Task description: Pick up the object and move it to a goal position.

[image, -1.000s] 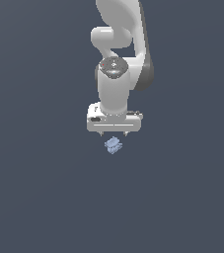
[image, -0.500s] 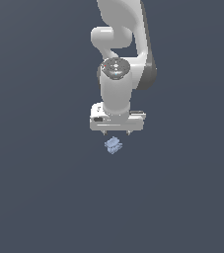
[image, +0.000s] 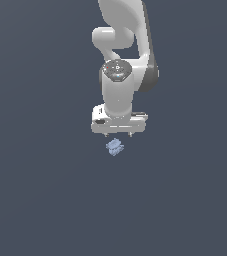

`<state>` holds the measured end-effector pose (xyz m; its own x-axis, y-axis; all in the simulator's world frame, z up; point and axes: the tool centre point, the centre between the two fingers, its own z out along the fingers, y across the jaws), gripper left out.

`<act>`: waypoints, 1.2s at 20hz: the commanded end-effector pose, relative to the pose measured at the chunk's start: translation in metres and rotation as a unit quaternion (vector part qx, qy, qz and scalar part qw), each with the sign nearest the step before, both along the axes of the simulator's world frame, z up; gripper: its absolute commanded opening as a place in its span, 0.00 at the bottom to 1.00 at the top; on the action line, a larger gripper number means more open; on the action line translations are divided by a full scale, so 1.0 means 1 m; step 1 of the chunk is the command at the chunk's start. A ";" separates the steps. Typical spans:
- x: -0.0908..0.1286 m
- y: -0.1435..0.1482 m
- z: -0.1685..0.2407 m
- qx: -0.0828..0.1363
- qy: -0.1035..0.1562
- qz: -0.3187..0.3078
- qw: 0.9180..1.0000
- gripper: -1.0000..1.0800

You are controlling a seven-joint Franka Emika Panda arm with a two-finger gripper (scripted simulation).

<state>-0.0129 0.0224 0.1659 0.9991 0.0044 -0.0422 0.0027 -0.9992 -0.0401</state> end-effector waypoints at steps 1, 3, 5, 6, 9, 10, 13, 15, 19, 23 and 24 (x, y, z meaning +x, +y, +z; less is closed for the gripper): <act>-0.001 -0.001 -0.003 -0.001 -0.001 0.013 1.000 0.96; -0.001 -0.002 -0.006 -0.001 -0.002 0.027 1.000 0.96; -0.002 -0.003 -0.010 -0.002 -0.004 0.045 0.999 0.96; -0.002 -0.003 -0.013 -0.003 -0.005 0.055 0.998 0.96; -0.003 -0.005 -0.020 -0.004 -0.008 0.089 0.996 0.96; -0.004 -0.006 -0.023 -0.005 -0.009 0.101 0.995 0.96; -0.006 -0.008 -0.032 -0.007 -0.012 0.144 0.990 0.96; -0.007 -0.009 -0.039 -0.008 -0.014 0.172 0.985 0.96; -0.010 -0.011 -0.051 -0.009 -0.018 0.229 0.973 0.96; -0.013 -0.012 -0.060 -0.010 -0.022 0.276 0.961 0.96; -0.013 -0.012 -0.062 -0.011 -0.022 0.286 0.958 0.96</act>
<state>-0.0254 0.0107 0.1067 0.8537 0.5207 -0.0074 0.5206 -0.8537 -0.0090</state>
